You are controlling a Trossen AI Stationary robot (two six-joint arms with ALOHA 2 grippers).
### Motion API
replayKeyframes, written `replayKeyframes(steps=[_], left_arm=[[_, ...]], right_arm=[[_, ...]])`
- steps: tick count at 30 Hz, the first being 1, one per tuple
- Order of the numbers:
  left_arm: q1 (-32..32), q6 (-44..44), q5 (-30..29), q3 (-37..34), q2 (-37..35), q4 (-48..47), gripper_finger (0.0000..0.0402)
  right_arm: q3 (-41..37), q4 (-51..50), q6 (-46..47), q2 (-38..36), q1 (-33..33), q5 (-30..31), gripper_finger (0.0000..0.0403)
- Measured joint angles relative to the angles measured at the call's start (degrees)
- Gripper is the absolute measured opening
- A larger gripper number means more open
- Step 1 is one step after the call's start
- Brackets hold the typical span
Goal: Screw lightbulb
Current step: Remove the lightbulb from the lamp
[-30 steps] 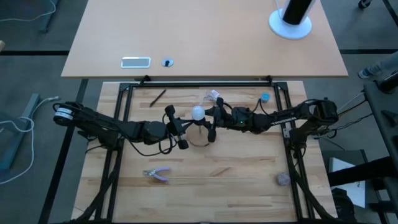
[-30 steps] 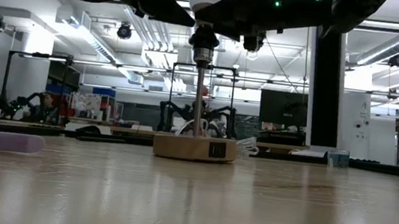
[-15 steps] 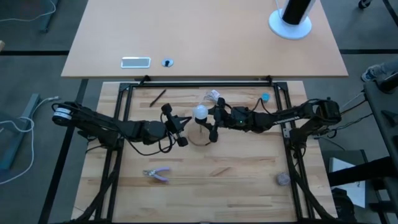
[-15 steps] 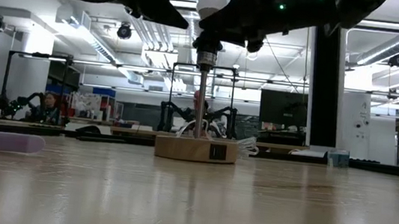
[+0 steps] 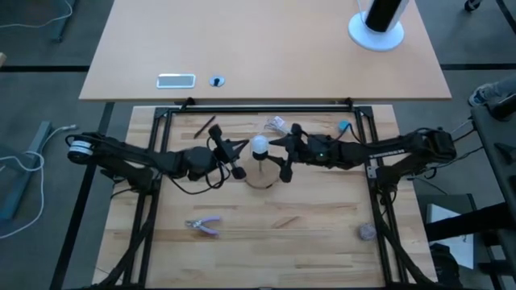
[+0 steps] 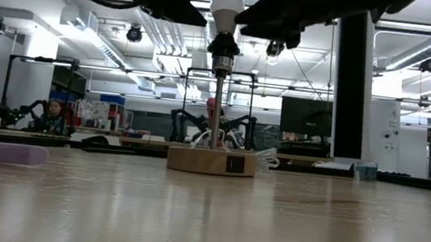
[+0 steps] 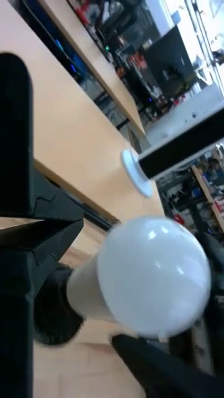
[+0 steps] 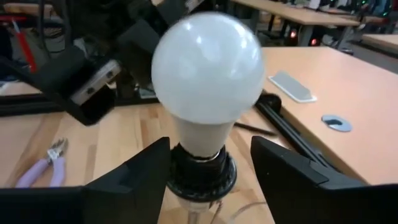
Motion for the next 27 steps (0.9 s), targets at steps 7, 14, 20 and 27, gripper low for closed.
replayKeyframes(steps=[7, 14, 20, 27], left_arm=[[0.91, -0.39, 5.96, 0.0, 0.02, 1.26, 0.0], [0.94, -0.38, 9.14, 0.0, -0.01, 1.19, 0.0], [0.82, -0.92, 9.44, 0.0, -0.01, 1.11, 0.0], [-0.09, -2.81, 9.97, 0.0, -0.03, -0.15, 0.0]], right_arm=[[0.0, 0.91, -0.27, -0.98, 0.0, 1.44, 0.0186], [0.0, 1.23, -1.2, -0.91, -0.07, 1.4, 0.0162], [0.0, 1.27, -2.21, -0.91, -0.13, 1.38, 0.0147], [0.0, 1.2, -3.3, -0.91, -0.17, 1.58, 0.0131]])
